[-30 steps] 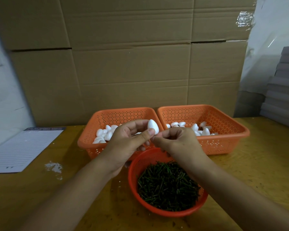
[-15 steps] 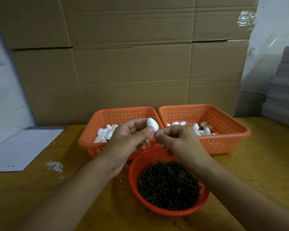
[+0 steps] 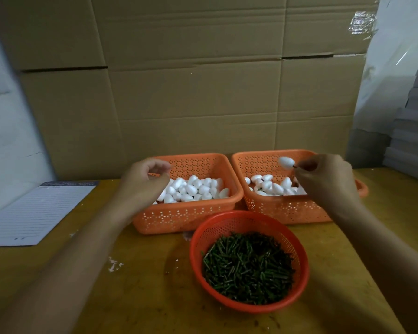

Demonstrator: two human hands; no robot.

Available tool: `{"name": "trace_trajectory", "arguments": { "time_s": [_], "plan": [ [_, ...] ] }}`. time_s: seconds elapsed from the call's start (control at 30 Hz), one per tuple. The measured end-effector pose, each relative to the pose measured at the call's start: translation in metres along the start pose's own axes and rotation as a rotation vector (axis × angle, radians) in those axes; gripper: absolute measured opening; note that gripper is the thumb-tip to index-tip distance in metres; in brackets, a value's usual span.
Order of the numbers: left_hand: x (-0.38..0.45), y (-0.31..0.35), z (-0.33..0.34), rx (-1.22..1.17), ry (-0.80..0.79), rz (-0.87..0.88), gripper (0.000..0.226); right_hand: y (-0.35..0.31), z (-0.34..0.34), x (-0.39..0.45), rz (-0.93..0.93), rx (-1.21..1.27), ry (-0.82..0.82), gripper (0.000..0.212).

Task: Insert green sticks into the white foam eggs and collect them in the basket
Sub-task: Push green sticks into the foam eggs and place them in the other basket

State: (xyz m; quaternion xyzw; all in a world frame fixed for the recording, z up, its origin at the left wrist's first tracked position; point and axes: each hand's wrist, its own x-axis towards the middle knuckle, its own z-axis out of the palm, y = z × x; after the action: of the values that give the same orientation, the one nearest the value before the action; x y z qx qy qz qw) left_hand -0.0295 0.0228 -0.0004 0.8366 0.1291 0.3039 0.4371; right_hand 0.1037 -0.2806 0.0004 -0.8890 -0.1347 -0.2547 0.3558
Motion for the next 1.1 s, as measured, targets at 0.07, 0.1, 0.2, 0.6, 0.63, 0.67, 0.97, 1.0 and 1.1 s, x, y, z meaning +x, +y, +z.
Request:
{"name": "trace_trajectory", "arguments": {
  "time_s": [0.07, 0.1, 0.2, 0.6, 0.63, 0.67, 0.97, 1.0, 1.1],
  "plan": [
    [0.005, -0.007, -0.003, 0.098, -0.023, 0.006, 0.024, -0.004, 0.002, -0.002, -0.012, 0.015, -0.019, 0.016],
    [0.006, -0.01, -0.004, 0.138, -0.033, 0.009, 0.023, -0.009, 0.003, -0.004, -0.026, 0.021, -0.05, 0.018],
    [0.012, -0.019, -0.006, 0.241, -0.058, 0.005, 0.023, -0.028, 0.002, -0.016, -0.167, 0.036, -0.269, 0.017],
    [0.059, -0.02, -0.001, 0.683, -0.496, -0.014, 0.041, -0.057, -0.005, -0.059, -0.571, -0.268, -1.203, 0.049],
    [0.062, -0.02, 0.001, 0.718, -0.528, -0.015, 0.043, -0.058, -0.005, -0.06, -0.569, -0.277, -1.207, 0.049],
    [0.064, -0.02, 0.004, 0.751, -0.556, -0.018, 0.044, -0.058, -0.005, -0.06, -0.565, -0.283, -1.212, 0.048],
    [0.066, -0.026, 0.02, 0.936, -0.684, -0.078, 0.039, -0.058, -0.005, -0.061, -0.544, -0.308, -1.265, 0.048],
    [0.067, -0.028, 0.02, 0.928, -0.68, -0.083, 0.038, -0.058, -0.004, -0.061, -0.547, -0.305, -1.264, 0.048],
    [0.07, -0.034, 0.022, 0.904, -0.672, -0.081, 0.038, -0.058, -0.003, -0.062, -0.547, -0.298, -1.267, 0.048]
  ]
}}
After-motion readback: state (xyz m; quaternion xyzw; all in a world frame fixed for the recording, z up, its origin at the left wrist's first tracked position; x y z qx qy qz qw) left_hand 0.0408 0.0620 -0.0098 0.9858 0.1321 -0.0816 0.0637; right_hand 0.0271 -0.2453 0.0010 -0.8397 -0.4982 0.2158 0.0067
